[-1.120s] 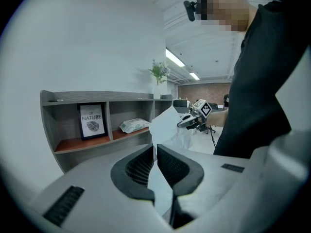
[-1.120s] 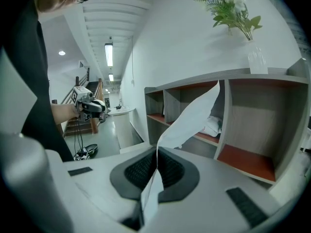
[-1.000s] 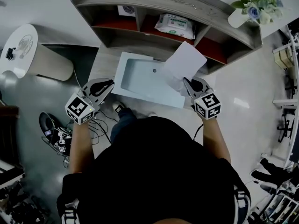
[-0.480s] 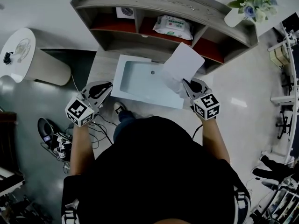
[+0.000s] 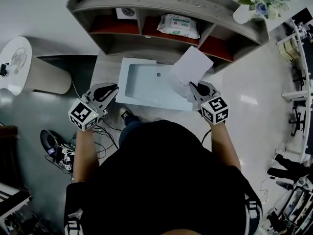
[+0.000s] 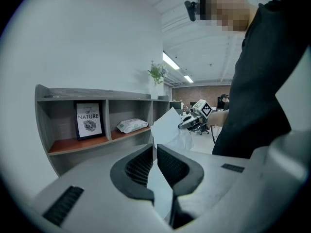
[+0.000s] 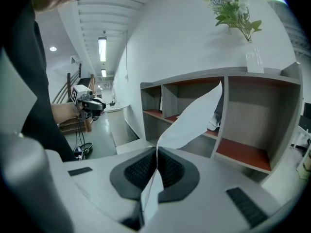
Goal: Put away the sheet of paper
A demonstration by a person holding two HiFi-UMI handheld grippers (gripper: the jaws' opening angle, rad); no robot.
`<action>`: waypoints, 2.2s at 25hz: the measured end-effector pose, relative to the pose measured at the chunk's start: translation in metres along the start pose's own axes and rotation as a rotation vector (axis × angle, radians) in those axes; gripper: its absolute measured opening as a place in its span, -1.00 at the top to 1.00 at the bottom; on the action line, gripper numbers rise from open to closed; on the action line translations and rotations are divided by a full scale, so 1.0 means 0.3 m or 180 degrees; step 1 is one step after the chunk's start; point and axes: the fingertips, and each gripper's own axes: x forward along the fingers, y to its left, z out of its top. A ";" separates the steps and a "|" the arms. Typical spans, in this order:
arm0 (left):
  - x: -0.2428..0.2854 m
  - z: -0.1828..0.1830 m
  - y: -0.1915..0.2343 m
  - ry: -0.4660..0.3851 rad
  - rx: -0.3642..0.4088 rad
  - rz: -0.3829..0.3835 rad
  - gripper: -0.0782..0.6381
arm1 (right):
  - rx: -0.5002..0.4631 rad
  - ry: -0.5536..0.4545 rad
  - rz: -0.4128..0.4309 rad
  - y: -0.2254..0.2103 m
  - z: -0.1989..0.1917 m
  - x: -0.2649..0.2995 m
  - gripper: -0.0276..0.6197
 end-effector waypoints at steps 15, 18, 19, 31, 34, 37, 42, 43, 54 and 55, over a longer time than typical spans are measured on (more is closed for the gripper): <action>-0.007 -0.026 0.127 0.0027 0.0001 -0.0208 0.72 | 0.0095 0.0104 -0.0012 0.072 0.020 0.116 0.87; -0.015 -0.029 0.156 0.0050 0.0007 -0.0240 0.72 | 0.0120 0.0134 0.0026 0.103 0.011 0.151 0.87; -0.019 -0.028 0.166 0.0054 0.0014 -0.0245 0.72 | 0.0134 0.0140 0.0042 0.112 0.010 0.164 0.87; -0.049 -0.057 0.237 0.0122 -0.0007 -0.0298 0.72 | 0.0204 0.0222 0.0345 0.237 -0.016 0.294 0.87; -0.067 -0.071 0.253 0.0145 -0.0024 -0.0271 0.72 | 0.0195 0.0243 0.0447 0.271 -0.022 0.332 0.87; -0.088 -0.089 0.268 0.0170 -0.0059 -0.0240 0.72 | 0.0192 0.0240 0.0542 0.294 -0.025 0.368 0.87; -0.125 -0.119 0.282 0.0223 -0.0097 -0.0177 0.72 | 0.0229 0.0252 0.0669 0.323 -0.050 0.429 0.87; -0.130 -0.122 0.285 0.0229 -0.0103 -0.0165 0.72 | 0.0242 0.0262 0.0693 0.329 -0.061 0.441 0.87; -0.188 -0.156 0.292 0.0316 -0.0136 -0.0079 0.72 | 0.0447 0.0353 0.0863 0.356 -0.185 0.557 0.87; -0.192 -0.160 0.291 0.0324 -0.0137 -0.0076 0.72 | 0.0456 0.0357 0.0868 0.357 -0.195 0.565 0.87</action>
